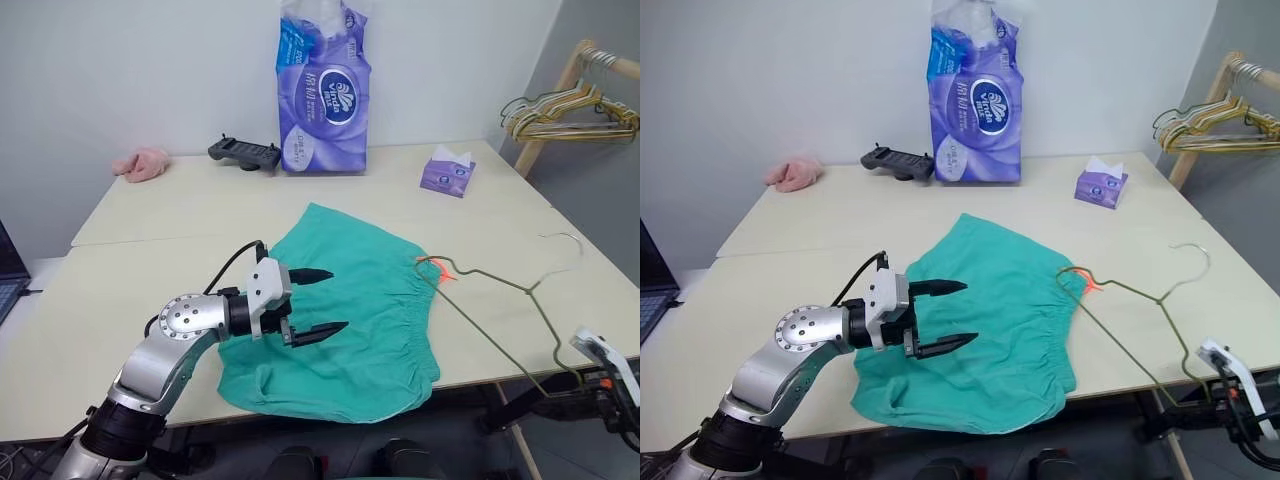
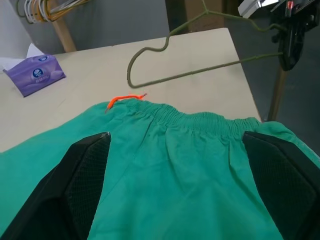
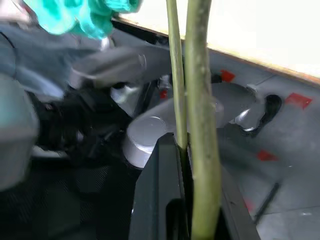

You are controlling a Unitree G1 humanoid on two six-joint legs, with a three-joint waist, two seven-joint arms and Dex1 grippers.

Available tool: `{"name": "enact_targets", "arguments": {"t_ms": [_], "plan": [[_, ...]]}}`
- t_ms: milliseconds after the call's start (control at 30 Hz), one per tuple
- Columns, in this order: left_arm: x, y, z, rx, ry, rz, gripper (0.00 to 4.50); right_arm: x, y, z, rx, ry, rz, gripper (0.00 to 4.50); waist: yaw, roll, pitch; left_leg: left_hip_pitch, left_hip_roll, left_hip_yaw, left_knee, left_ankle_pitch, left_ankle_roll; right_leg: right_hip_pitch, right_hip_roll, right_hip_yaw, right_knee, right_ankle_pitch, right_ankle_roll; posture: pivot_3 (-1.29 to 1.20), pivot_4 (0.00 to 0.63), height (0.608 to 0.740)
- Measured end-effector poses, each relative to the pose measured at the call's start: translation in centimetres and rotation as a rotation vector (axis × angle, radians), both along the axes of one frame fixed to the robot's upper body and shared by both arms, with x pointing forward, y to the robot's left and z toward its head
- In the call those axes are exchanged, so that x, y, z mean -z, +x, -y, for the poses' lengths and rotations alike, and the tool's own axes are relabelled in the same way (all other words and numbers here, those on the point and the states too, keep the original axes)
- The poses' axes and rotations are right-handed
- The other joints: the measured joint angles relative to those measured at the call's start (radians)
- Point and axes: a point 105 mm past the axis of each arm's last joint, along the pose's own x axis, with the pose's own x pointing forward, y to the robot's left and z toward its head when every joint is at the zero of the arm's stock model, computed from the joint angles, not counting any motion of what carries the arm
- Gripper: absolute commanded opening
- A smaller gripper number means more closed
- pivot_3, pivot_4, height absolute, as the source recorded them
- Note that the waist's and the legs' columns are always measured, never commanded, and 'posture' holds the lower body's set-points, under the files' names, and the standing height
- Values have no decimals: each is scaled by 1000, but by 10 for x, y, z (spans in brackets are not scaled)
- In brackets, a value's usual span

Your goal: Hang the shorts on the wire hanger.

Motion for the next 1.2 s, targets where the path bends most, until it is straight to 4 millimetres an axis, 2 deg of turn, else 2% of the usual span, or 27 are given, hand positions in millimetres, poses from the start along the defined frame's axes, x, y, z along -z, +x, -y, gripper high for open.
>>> {"name": "enact_targets", "arguments": {"t_ms": [267, 467, 667, 800, 900, 1067, 1200], "plan": [[0, 1, -2, -8, 10, 4, 4466, 7, -19, -10, 47, 81, -116, 0, 0, -1, 2, -1, 0, 0, 0, 0, 1, 0, 0, 0, -2, 0, 0, 89, 78, 740], [4, -3, -4, -16, 4, -13, 4466, 21, -36, -16, 91, 118, -185, 0, 2, -3, 9, -4, 0, -1, 0, -1, 1, 0, -1, 0, -3, 0, 0, 98, 80, 740], [2, -4, -1, -8, -4, -7, 4466, 21, -38, -15, 130, 136, -194, 0, 2, -2, 18, -4, 0, -1, 0, -1, 1, 0, -1, -1, -3, -2, -3, 101, 85, 740], [3, -4, -2, -10, -3, -12, 4466, 26, -49, -6, 190, 118, -228, 0, 3, -2, 24, -5, 0, -1, 0, -1, 1, 0, -1, -1, -4, -2, -3, 89, 83, 740], [4, -5, -2, -9, -3, -14, 4466, 25, -50, -4, 202, 122, -223, 0, 2, -3, 25, -6, 1, -1, 0, -1, 1, 0, -1, -1, -4, -2, -3, 89, 83, 740], [4, -6, -1, 3, -1, -16, 4466, 27, -57, -9, 188, 134, -232, 0, 1, -2, 27, -6, 1, -1, 0, -1, 1, 0, -1, -1, -4, -3, -4, 86, 74, 740], [4, -6, -1, 10, 5, -14, 4466, 23, -52, -24, 143, 175, -203, 0, 0, -2, 27, -6, 1, -1, 0, -1, 1, 0, -1, -1, -4, -3, -4, 91, 62, 740]]}}
